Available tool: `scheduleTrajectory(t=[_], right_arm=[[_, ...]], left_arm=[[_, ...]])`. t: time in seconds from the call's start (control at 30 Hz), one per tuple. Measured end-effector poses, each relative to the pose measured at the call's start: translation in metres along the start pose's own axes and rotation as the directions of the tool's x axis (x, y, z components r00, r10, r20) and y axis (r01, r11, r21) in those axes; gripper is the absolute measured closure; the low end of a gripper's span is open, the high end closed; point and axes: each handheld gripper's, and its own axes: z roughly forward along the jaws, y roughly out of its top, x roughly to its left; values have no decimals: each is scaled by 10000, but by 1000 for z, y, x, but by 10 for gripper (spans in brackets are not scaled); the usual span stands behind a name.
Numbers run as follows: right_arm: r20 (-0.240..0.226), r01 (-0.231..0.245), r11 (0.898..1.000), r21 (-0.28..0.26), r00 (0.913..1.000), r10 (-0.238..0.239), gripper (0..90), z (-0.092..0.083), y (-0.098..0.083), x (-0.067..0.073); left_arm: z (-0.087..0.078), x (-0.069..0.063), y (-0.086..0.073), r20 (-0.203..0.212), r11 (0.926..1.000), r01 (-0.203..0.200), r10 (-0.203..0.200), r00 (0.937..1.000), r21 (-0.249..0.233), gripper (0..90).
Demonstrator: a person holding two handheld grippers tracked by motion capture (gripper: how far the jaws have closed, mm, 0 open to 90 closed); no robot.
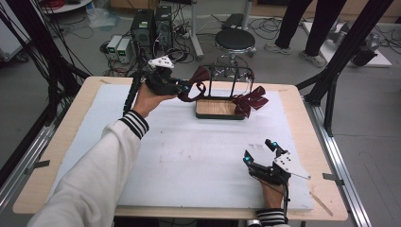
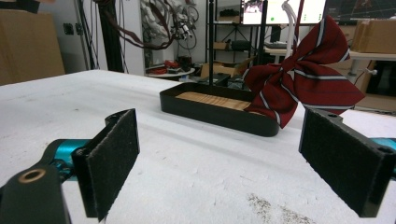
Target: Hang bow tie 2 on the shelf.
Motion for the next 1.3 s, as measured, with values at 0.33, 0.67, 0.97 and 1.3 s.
scheduleTrajectory(t=[0.33,0.67,0.97,1.3], right_arm=[[-1,71,10000,-33,10000,-71,115,0,0,0],[27,117,9999,-11,9999,-117,115,0,0,0],[31,72,10000,-5,10000,-72,115,0,0,0],[45,76,10000,38,10000,-76,115,0,0,0]], left_arm=[[7,8,19,8,9998,-83,83,10000,-185,746],[19,12,29,-131,9997,-162,160,9998,-157,746],[24,28,21,-731,9994,349,-352,9967,-57,746],[29,37,14,-1457,9977,682,-677,9870,-14,746]])
